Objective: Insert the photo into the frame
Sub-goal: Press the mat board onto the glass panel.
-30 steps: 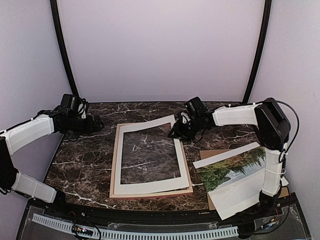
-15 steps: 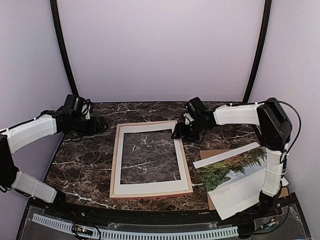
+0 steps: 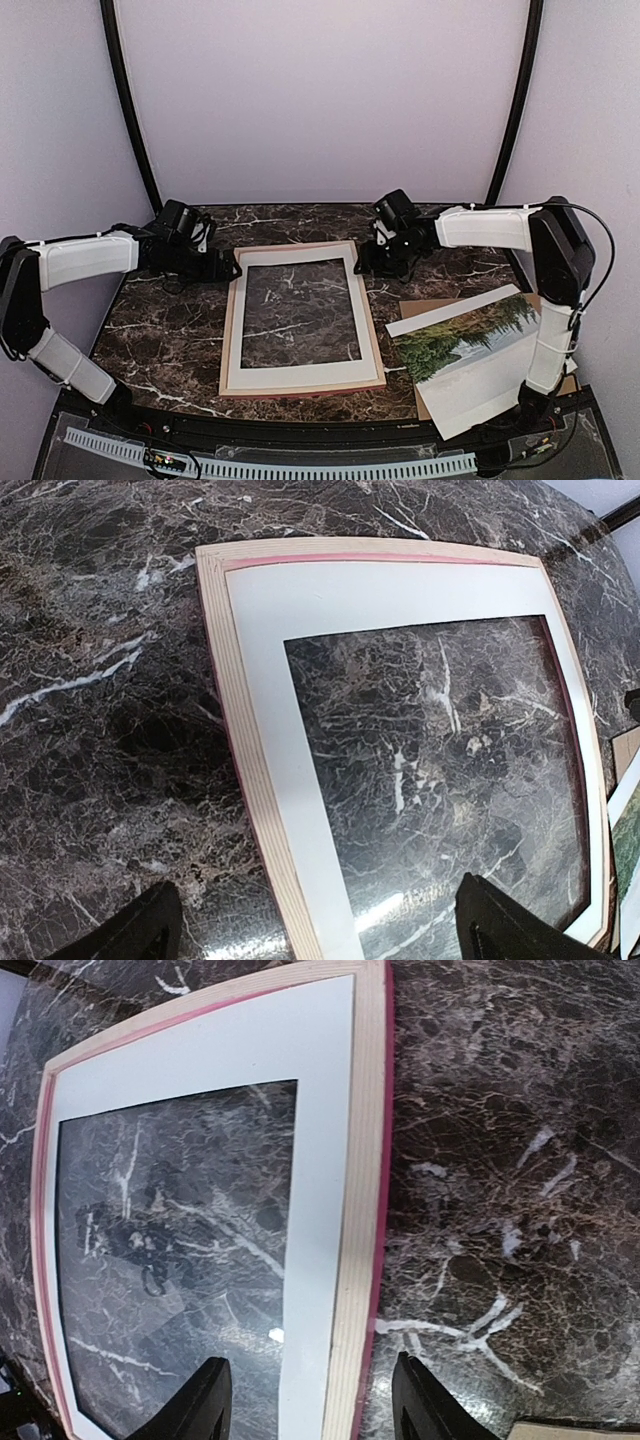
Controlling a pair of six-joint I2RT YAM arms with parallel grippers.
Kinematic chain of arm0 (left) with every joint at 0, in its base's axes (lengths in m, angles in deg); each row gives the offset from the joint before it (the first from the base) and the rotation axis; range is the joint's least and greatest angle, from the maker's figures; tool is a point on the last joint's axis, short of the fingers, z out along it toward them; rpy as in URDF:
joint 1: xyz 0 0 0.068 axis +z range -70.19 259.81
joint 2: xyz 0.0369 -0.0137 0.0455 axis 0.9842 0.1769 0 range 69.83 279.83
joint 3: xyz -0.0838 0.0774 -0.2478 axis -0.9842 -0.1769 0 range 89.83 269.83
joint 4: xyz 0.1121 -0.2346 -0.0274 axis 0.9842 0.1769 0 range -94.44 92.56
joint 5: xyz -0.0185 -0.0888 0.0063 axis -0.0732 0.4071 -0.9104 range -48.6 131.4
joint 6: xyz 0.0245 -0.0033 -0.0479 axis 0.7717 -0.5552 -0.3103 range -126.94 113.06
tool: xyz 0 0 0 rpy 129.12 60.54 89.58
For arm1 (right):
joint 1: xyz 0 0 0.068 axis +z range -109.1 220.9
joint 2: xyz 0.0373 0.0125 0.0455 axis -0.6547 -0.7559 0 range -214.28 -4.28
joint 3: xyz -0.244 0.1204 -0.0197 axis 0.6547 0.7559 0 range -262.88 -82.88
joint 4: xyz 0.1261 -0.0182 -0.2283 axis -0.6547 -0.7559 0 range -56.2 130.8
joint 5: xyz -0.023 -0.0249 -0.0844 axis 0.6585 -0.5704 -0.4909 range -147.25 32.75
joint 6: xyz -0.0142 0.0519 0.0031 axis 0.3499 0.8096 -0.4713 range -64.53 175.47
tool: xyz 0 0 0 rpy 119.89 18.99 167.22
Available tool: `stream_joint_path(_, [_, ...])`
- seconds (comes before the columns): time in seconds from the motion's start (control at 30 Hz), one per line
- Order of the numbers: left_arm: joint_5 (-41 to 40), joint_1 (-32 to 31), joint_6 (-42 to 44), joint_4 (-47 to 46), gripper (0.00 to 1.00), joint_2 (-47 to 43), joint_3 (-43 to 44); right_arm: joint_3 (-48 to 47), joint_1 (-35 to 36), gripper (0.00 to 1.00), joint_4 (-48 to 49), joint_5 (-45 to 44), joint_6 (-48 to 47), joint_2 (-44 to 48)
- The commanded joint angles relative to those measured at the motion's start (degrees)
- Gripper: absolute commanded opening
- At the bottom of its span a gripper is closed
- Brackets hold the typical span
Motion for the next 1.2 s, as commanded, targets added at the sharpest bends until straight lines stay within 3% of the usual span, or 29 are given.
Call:
stream_joint_path(0.0, [-0.14,-0.59,-0.33,-1.48,0.98,0.32,-0.84,-2.62,1.31,0.55,-3.03,-6.54,-2.34,-2.43])
stream_joint_path(0.9, [-2.76,-1.16,-0.04,-1.15,0.98,3.33,-1.66,-5.69,5.76,0.55,-5.08,-12.15,-3.41,-10.29])
stream_joint_path(1.17, [-3.33,-1.16,0.53,-0.31,0.90,5.96,-1.39,-5.49,5.46,0.57,-4.85,-13.35,-3.54,-5.65])
